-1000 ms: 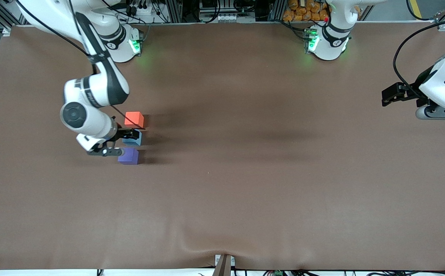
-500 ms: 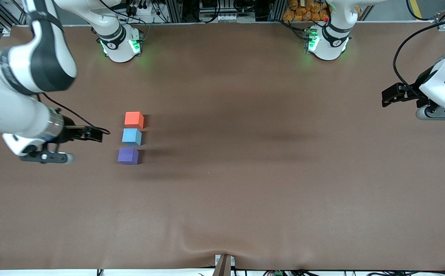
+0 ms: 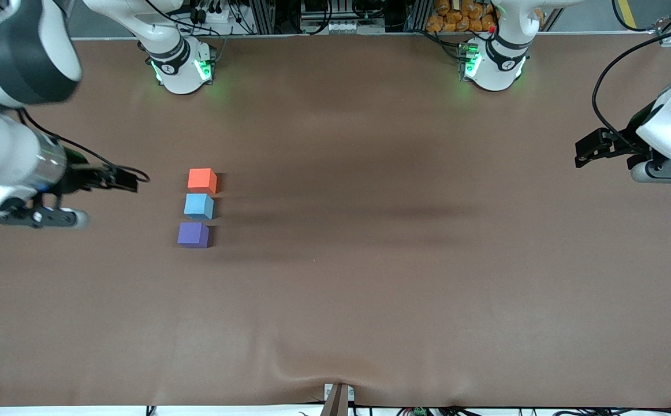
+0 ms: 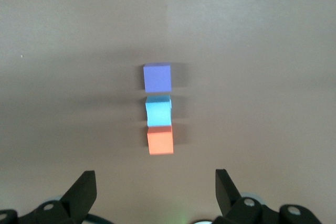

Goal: Place blue block between orange and purple blocks
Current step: 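Open the right gripper and draw it back from the blocks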

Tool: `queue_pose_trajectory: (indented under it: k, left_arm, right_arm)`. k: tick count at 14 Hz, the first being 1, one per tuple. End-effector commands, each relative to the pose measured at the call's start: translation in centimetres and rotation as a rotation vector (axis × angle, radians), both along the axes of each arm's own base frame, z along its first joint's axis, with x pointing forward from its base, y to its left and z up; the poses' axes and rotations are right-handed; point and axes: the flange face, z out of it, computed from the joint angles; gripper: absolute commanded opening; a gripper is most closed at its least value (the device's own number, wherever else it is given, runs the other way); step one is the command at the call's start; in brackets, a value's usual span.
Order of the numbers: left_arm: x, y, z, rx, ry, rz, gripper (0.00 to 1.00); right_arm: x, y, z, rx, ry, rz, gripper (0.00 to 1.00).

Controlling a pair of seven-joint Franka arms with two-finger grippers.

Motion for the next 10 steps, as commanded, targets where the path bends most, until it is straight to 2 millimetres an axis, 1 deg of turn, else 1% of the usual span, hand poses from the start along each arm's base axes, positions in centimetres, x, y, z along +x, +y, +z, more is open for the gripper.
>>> queue_pose_trajectory:
  k: [1, 2, 3, 4, 5, 6, 7, 8, 10]
  left_arm:
    - [-0.4, -0.2, 1.3, -0.017, -0.024, 0.012, 1.0]
    - [-0.5, -0.2, 1.2, -0.016, -0.021, 0.006, 1.0]
    - [-0.5, -0.3, 1.2, -0.016, -0.015, 0.001, 1.0]
    - [-0.6, -0.4, 1.1, -0.015, -0.01, -0.002, 1.0]
    - [-0.6, -0.4, 1.1, -0.015, -0.012, 0.007, 1.0]
    - [-0.6, -0.4, 1.1, -0.015, -0.012, 0.009, 1.0]
    - [-0.6, -0.6, 1.1, -0.015, -0.012, 0.009, 1.0]
    - [-0.6, -0.8, 1.0, -0.015, -0.01, 0.009, 1.0]
    - [-0.6, -1.0, 1.0, -0.014, -0.01, 0.001, 1.0]
  right_arm:
    - [-3.5, -1.2, 5.6, -0.017, -0.07, -0.023, 1.0]
    - [-4.7, -1.6, 6.7, -0.024, -0.089, -0.03, 1.0]
    - [-5.5, -2.1, 7.1, -0.03, -0.094, -0.039, 1.0]
    - [-6.2, -3.3, 7.3, -0.034, -0.097, -0.062, 1.0]
    - [-6.7, -3.9, 7.4, -0.037, -0.097, -0.074, 1.0]
    - [-7.1, -3.8, 7.1, -0.039, -0.108, -0.071, 1.0]
    - [-8.0, -3.7, 6.5, -0.042, -0.119, -0.071, 1.0]
    - [-8.5, -4.3, 6.3, -0.043, -0.14, -0.081, 1.0]
    - [-8.4, -4.7, 6.2, -0.038, -0.143, -0.081, 1.0]
